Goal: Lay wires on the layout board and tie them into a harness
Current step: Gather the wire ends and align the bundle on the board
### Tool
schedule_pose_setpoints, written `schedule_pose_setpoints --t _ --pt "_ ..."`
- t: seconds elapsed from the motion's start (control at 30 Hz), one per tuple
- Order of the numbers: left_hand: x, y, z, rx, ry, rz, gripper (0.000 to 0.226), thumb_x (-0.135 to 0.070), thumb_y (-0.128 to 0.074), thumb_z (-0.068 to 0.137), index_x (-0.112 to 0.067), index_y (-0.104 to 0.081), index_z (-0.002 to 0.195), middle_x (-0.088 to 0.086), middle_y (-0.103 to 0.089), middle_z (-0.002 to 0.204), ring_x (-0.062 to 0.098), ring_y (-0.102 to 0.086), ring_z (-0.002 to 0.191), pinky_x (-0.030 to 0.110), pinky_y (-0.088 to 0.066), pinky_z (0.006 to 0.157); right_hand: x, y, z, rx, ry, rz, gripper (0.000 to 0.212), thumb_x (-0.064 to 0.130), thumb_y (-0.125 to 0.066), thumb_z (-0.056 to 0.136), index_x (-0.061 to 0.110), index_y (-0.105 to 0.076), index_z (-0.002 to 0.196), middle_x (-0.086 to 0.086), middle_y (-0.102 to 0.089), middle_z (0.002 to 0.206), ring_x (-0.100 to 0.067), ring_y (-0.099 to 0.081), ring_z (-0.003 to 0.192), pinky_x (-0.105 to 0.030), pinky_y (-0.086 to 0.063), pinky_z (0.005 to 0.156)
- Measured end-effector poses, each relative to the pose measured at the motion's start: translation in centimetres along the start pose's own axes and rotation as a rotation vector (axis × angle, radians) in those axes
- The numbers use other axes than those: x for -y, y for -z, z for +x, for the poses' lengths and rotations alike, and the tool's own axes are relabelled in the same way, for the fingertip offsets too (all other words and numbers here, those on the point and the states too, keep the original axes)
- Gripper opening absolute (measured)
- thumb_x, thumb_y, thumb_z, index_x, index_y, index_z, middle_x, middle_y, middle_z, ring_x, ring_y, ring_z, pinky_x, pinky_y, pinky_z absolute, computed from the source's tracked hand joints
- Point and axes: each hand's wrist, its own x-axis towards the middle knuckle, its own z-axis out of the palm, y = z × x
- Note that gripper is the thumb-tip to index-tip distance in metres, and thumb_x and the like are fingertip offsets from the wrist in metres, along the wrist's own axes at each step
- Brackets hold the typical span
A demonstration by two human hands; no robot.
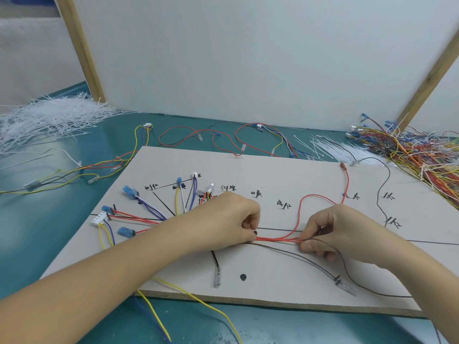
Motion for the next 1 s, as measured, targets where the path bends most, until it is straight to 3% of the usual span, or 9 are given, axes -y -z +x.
schedule_pose_setpoints --t 0.1,0.2,0.3,0.43,0.53,0.67,0.77,1.0 --pt "0.0 -0.2 0.3 -0.032 -0.010 0.068 0.013 -0.022 -0.058 0.084 -0.029 -0.048 0.085 -0.017 -0.048 0.072 -0.006 -0.043 0.069 0.016 -0.035 0.058 -0.1 0.0 0.1 0.000 0.000 0.024 0.017 0.011 -0.078 0.072 0.024 -0.073 0.061 0.002 -0.064 0.054 -0.006 -0.054 0.048 -0.018 -0.045 0.047" --pt "-0.3 -0.3 0.6 -0.066 -0.010 0.124 0.008 -0.018 -0.055 0.085 -0.023 -0.060 0.090 -0.017 -0.045 0.068 0.003 -0.042 0.069 0.020 -0.031 0.058 -0.1 0.2 0.0 0.009 -0.017 0.072 0.018 0.008 -0.076 0.074 0.022 -0.075 0.063 0.002 -0.067 0.058 -0.006 -0.055 0.048 -0.017 -0.046 0.046" --pt "-0.7 -0.3 1.0 -0.088 -0.021 0.149 0.010 -0.014 -0.055 0.083 -0.017 -0.065 0.084 -0.011 -0.054 0.071 0.007 -0.042 0.072 0.021 -0.034 0.061 -0.2 0.6 -0.5 0.021 -0.036 0.139 0.016 0.005 -0.070 0.080 0.018 -0.077 0.074 0.000 -0.069 0.065 -0.009 -0.054 0.046 -0.020 -0.047 0.044" --pt "-1.1 0.3 1.5 -0.030 -0.015 0.160 0.010 -0.012 -0.056 0.082 -0.016 -0.065 0.079 -0.007 -0.061 0.075 0.008 -0.045 0.072 0.023 -0.038 0.062 0.3 1.3 0.6 -0.140 -0.011 0.152 0.006 0.008 -0.069 0.082 0.012 -0.068 0.077 0.002 -0.061 0.058 -0.010 -0.046 0.039 -0.018 -0.039 0.037" --pt "-1.1 0.5 1.6 -0.019 -0.014 0.150 0.010 -0.013 -0.057 0.082 -0.019 -0.064 0.078 -0.012 -0.050 0.069 0.008 -0.046 0.074 0.023 -0.039 0.064 1.4 1.9 3.1 -0.190 -0.010 0.056 0.012 0.006 -0.068 0.082 0.010 -0.063 0.072 -0.001 -0.061 0.059 -0.009 -0.048 0.043 -0.020 -0.044 0.041" --pt "-0.7 -0.1 1.1 -0.065 0.005 0.115 0.008 -0.016 -0.058 0.082 -0.021 -0.064 0.081 -0.013 -0.051 0.070 0.010 -0.048 0.076 0.029 -0.049 0.071 1.9 2.0 5.7 -0.145 -0.052 -0.138 0.015 0.007 -0.067 0.084 0.014 -0.063 0.071 -0.004 -0.063 0.069 -0.012 -0.054 0.055 -0.021 -0.050 0.053" --pt "-0.5 -0.4 0.9 -0.086 0.003 0.109 0.008 -0.018 -0.057 0.083 -0.023 -0.063 0.082 -0.013 -0.050 0.071 0.010 -0.047 0.077 0.034 -0.051 0.074 1.5 2.0 6.2 -0.109 -0.087 -0.024 0.016 0.003 -0.064 0.085 0.012 -0.063 0.072 -0.003 -0.063 0.068 -0.011 -0.057 0.055 -0.021 -0.054 0.056" --pt "-0.4 -0.4 0.7 -0.103 -0.018 0.109 0.007 -0.021 -0.055 0.085 -0.024 -0.062 0.085 -0.014 -0.049 0.074 0.007 -0.044 0.078 0.028 -0.046 0.069 0.7 1.2 6.0 -0.153 -0.108 0.299 0.014 -0.003 -0.060 0.087 0.004 -0.060 0.075 -0.013 -0.060 0.073 -0.015 -0.054 0.061 -0.021 -0.056 0.054"
